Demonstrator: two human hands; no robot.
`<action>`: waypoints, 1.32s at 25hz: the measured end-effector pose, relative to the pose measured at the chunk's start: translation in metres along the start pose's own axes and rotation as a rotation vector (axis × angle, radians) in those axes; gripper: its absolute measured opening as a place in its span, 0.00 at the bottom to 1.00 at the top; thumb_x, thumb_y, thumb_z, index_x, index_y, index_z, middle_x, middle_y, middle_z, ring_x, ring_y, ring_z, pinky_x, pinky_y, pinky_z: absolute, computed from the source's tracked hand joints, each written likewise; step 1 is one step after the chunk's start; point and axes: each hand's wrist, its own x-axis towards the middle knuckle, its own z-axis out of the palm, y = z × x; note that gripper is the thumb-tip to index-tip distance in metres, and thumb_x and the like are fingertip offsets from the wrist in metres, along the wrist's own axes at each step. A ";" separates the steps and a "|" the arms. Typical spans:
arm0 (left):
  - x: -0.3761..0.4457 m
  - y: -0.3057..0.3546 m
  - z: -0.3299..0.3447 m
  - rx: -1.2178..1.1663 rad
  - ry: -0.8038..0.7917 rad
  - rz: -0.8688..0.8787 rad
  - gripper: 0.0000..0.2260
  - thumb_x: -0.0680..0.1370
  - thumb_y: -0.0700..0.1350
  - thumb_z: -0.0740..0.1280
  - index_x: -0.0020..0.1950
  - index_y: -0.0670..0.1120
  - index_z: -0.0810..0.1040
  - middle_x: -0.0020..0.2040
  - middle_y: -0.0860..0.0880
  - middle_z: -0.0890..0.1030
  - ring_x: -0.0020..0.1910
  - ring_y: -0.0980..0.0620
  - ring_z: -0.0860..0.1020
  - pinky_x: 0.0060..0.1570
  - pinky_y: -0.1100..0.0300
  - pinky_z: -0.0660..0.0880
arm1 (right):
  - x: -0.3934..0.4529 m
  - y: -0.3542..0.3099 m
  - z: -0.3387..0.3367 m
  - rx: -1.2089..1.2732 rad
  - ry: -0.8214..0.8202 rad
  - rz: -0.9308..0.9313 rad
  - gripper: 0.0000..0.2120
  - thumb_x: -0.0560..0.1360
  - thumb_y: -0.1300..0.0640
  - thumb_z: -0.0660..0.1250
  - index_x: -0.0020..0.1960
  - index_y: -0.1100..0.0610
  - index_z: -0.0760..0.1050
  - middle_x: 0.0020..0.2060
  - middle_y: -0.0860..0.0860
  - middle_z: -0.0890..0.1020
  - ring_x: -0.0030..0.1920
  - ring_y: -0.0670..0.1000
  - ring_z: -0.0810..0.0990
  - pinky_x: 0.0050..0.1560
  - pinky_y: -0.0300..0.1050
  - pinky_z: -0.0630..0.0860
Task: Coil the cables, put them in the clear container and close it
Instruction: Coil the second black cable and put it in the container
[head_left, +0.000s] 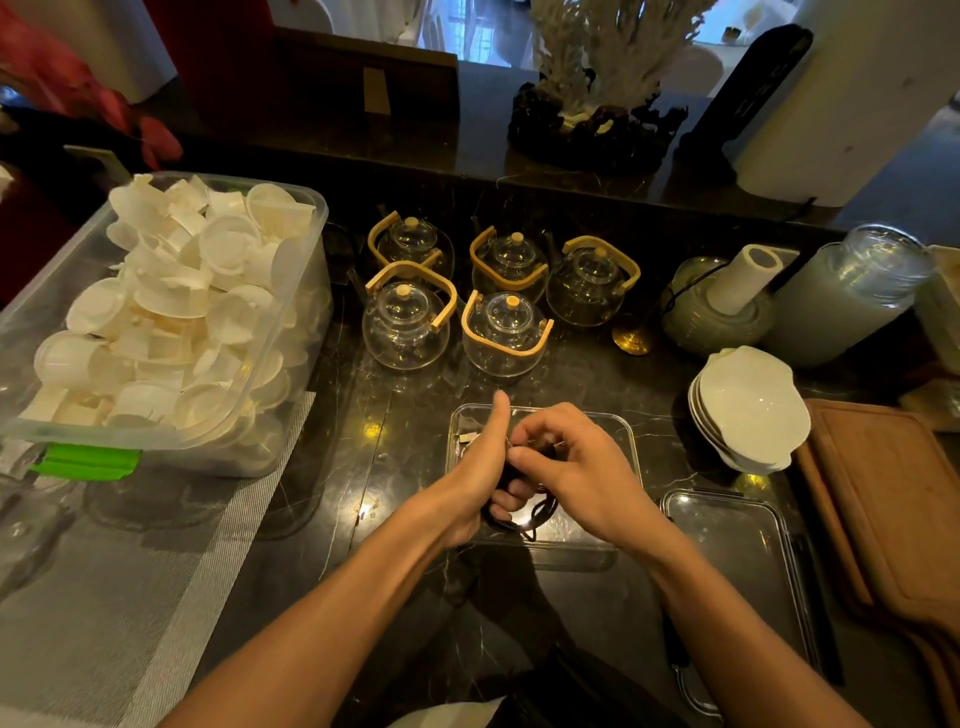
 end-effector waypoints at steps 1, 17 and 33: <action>0.002 -0.001 0.002 0.017 -0.015 -0.004 0.38 0.73 0.79 0.44 0.39 0.47 0.75 0.27 0.51 0.66 0.24 0.57 0.59 0.20 0.66 0.57 | 0.000 0.000 0.001 0.104 0.034 0.065 0.02 0.77 0.62 0.73 0.48 0.56 0.82 0.44 0.51 0.81 0.42 0.49 0.81 0.48 0.45 0.79; 0.009 -0.015 -0.007 -0.261 0.131 0.160 0.10 0.84 0.46 0.63 0.57 0.41 0.79 0.33 0.49 0.76 0.34 0.54 0.77 0.53 0.50 0.77 | -0.004 0.027 0.003 0.547 0.177 0.402 0.09 0.83 0.58 0.66 0.54 0.64 0.80 0.38 0.56 0.86 0.34 0.48 0.84 0.32 0.42 0.80; 0.015 -0.003 0.000 -0.037 0.211 0.275 0.09 0.86 0.47 0.59 0.49 0.44 0.69 0.26 0.54 0.66 0.23 0.58 0.63 0.27 0.63 0.62 | 0.005 0.027 0.008 0.350 0.262 0.260 0.03 0.81 0.59 0.69 0.53 0.57 0.79 0.44 0.56 0.84 0.42 0.49 0.81 0.37 0.38 0.77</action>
